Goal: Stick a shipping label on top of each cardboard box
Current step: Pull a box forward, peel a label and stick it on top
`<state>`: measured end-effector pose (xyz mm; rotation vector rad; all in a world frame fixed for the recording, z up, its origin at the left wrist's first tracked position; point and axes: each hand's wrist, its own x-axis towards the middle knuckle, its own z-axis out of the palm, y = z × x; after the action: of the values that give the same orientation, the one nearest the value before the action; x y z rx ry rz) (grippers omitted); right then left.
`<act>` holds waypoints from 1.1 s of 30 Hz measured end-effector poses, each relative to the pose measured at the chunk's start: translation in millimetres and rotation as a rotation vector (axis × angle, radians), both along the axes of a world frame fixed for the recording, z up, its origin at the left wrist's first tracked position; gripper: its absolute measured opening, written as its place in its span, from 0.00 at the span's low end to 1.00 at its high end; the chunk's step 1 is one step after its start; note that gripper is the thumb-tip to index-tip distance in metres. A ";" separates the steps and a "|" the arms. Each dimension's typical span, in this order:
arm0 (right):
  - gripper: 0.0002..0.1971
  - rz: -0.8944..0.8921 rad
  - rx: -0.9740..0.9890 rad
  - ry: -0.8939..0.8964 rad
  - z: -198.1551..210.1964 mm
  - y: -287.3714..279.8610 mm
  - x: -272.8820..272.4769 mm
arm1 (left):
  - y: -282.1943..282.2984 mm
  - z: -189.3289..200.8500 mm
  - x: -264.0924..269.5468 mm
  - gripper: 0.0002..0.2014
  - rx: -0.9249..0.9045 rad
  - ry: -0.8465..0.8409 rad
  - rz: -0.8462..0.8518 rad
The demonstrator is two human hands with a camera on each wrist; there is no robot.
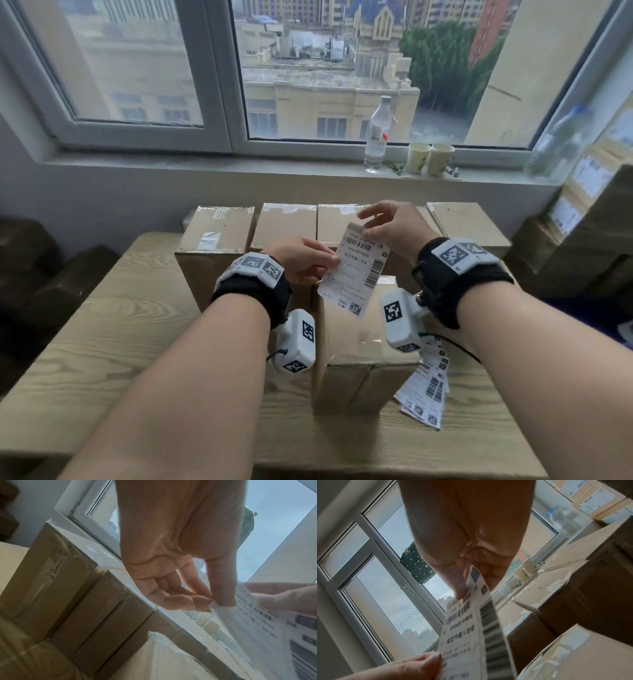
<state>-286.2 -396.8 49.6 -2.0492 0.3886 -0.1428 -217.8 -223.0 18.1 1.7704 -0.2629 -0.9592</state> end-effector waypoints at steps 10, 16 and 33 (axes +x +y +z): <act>0.13 -0.091 0.161 0.211 -25.8 -17.7 -33.8 | 0.4 -20.5 -33.4 0.05 0.014 0.092 0.193; 0.13 -0.155 0.098 0.201 -44.5 -15.0 -40.5 | -9.1 -29.6 -47.5 0.15 0.084 -0.008 0.164; 0.12 -0.159 -0.056 0.229 -81.6 -12.7 -48.1 | -19.1 -46.0 -58.5 0.17 0.252 -0.305 0.081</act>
<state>-334.3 -409.5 -32.0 -2.0954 0.6972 -0.0146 -276.3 -242.0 -27.9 2.1440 -0.2686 -0.6845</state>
